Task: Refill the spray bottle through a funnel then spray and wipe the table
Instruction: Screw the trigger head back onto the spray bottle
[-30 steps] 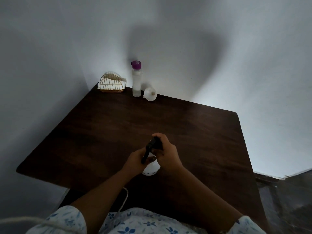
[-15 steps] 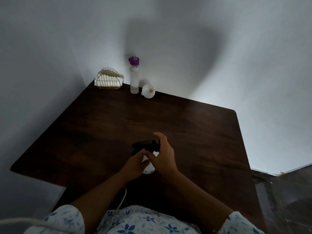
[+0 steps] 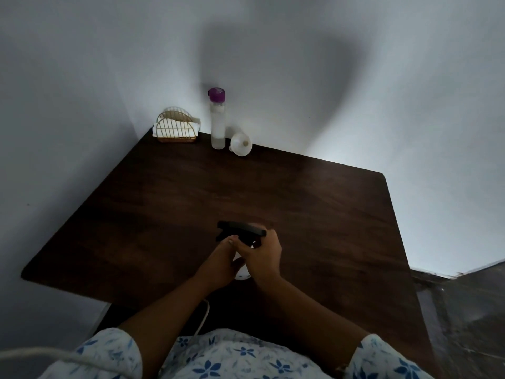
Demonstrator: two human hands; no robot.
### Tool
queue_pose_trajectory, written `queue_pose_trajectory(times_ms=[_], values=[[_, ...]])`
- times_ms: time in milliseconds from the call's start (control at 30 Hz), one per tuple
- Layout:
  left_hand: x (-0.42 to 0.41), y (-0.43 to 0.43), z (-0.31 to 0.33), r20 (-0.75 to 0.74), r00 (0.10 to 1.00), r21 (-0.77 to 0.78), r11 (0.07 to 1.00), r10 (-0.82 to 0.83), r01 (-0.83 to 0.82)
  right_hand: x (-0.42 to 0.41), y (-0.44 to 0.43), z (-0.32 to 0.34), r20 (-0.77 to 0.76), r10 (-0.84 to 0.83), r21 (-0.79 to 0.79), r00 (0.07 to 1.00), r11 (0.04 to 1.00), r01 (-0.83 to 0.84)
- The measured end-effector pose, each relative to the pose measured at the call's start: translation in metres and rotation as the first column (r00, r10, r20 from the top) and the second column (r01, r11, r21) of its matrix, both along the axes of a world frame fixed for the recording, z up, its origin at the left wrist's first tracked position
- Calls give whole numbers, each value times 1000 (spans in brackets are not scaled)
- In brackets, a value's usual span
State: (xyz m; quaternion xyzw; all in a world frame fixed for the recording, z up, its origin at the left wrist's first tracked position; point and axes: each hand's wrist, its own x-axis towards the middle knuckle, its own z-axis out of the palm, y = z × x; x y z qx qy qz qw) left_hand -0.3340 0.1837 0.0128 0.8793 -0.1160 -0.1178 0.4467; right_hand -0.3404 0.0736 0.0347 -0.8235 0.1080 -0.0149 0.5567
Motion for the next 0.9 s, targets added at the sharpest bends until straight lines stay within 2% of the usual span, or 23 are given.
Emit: queue_pose_trajectory(times_ms=[267,467,667,767,900], values=[[3,1,1,-27,999,40,998,-40,41,10,1,0,-31,57,-44,998,997,-59],[9,20,8,6,999,-22,999,-37,37,1,5,-5,103,210,-104,972,974,-199],[10,21,8,-24,999,-60,997,-45,43,5,0,-5,124,166,-152,978,977,-147],[10,21,8,-26,999,-52,998,-39,37,7,2,-4,77,124,-121,989,986,-114],[10,16,9,7,998,36,998,-55,55,3,2,-7,98,190,-23,977,982,-188]])
